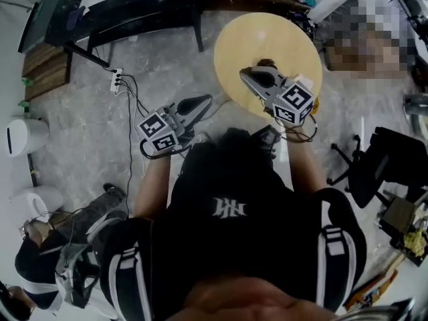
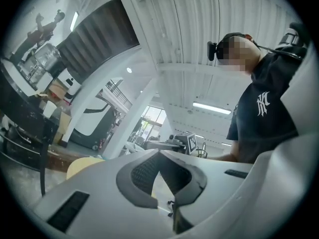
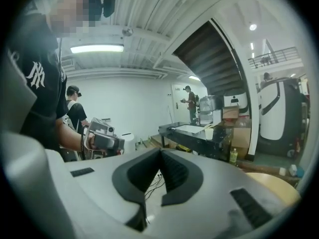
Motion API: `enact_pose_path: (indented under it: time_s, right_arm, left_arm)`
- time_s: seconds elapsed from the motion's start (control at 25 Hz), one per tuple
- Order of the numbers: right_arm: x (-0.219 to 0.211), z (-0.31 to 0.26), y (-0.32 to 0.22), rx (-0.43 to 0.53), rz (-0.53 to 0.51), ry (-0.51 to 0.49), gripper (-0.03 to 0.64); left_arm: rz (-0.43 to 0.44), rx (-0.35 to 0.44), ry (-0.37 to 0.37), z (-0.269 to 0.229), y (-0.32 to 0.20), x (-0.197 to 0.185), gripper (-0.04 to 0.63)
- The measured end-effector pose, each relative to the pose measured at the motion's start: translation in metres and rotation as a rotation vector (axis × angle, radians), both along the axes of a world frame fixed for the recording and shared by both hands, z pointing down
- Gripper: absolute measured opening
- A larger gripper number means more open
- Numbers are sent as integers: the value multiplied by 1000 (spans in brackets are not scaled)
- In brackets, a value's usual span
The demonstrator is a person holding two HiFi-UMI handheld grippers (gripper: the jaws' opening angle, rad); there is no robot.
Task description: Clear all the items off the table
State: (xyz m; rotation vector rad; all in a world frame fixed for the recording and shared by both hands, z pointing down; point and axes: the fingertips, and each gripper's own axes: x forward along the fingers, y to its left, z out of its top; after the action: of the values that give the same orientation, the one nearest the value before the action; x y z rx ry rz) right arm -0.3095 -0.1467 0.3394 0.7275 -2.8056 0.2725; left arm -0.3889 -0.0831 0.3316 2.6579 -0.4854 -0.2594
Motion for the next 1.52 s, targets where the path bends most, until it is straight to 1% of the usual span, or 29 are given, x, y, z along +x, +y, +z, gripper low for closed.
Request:
enact_pose_path:
  time_s: [0.08,0.16,0.24,0.32,0.44,0.56,0.68,0.8,0.92,1.0,1.12,1.24,1.32,1.44,1.52]
  right_arm:
    - [23,-7,13,-3,7,-53,5]
    - [50,-15,25,3,7,-109,5]
    - [83,-22,45,21,1,-149,4]
    - [123,-20,76,12,1,-175,4]
    - [189,-9,118,-14,20,-168,3]
    - [248,0,153,-25,44,-149,3]
    - [293,10,186,-36,68,-145,3]
    - [325,16,215,-51,74,-164,3]
    - [344,19,234,-48,66,-170,3]
    - [345,18,236,-43,57,-178,3]
    - [340,16,238,-34,32,-196,3]
    - [337,17,245,-28,13,-198,3]
    - [337,18,249,-28,10,-200,3]
    - [339,22,253,-38,17,-206,3]
    - [340,23,254,-40,22,-205,3]
  left_arm:
    - [15,1,1,-4,9,19,12]
    - [30,16,-18,-7,18,44,12]
    - [52,37,-49,-8,32,78,12]
    - [69,26,-64,-4,54,115,12]
    - [55,-1,-31,-4,79,172,12]
    - [39,-4,3,-7,106,222,12]
    - [49,-23,3,-2,135,264,12]
    - [60,-53,-12,6,163,299,12]
    - [89,-72,-27,11,186,326,12]
    - [105,-74,-44,12,192,333,12]
    - [107,-62,-81,15,195,337,12]
    - [93,-64,-88,16,199,338,12]
    - [90,-51,-95,16,204,338,12]
    - [74,-13,-139,19,208,338,12]
    - [61,-15,-150,22,209,338,12]
